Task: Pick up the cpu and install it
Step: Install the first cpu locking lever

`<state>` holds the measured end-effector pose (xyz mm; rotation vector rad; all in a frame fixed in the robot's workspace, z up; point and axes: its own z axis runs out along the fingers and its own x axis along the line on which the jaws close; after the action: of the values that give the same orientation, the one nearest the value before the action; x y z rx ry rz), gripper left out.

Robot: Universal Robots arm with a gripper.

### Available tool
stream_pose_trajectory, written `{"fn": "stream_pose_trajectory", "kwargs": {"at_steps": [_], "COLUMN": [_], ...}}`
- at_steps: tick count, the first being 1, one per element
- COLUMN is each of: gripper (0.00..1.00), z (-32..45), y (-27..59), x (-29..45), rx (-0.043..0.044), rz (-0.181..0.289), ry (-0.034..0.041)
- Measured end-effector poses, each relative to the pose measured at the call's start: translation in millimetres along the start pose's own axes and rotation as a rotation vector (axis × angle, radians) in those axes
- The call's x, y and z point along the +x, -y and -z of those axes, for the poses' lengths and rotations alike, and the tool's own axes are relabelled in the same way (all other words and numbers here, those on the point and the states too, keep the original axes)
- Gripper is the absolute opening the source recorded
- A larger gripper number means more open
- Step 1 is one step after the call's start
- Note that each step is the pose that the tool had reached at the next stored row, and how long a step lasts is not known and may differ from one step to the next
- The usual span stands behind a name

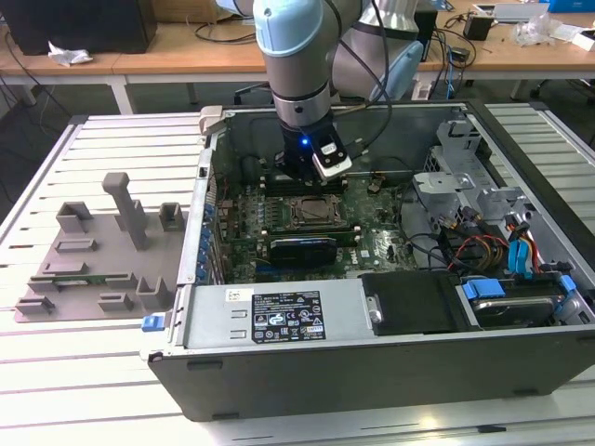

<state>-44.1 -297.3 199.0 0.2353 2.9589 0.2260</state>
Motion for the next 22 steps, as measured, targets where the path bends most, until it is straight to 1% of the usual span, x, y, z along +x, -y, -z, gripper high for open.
{"fn": "stream_pose_trajectory", "kwargs": {"at_steps": [1, 4, 5, 8, 11, 14, 15, 16, 17, 18, 19, 20, 21, 22], "gripper": [0.11, 0.11, 0.11, 0.11, 0.11, 0.11, 0.11, 0.11, 0.11, 0.11, 0.11, 0.11, 0.11, 0.11], "z": [-0.1, 0.1, 0.0, -0.4, 0.0, 5.3, 9.1, 12.8, 13.8, 14.0, 14.1, 14.1, 14.0, 14.1], "y": [-0.1, 0.1, 0.1, 0.1, 0.0, -0.9, -1.5, -2.1, -2.3, -2.3, -2.3, -2.3, -2.4, -2.5], "x": [0.0, 0.1, 0.1, 0.1, 0.1, -0.8, -1.3, -1.9, -2.0, -2.1, -2.1, -2.1, -2.4, -3.0], "rx": [0.0012, 0.0113, 0.0126, 0.014, 0.0136, 0.0143, 0.017, 0.0338, 0.0599, 0.0804, 0.097, 0.1157, 0.1497, 0.181], "rz": [-0.001, -0.005, -0.006, -0.009, -0.009, -0.009, -0.009, -0.006, -0.001, 0.002, 0.005, 0.008, 0.013, 0.019], "ry": [0.0005, 0.0032, 0.0045, 0.0069, 0.0072, 0.0072, 0.0077, 0.0103, 0.0143, 0.0175, 0.0199, 0.0228, 0.0271, 0.0294]}}
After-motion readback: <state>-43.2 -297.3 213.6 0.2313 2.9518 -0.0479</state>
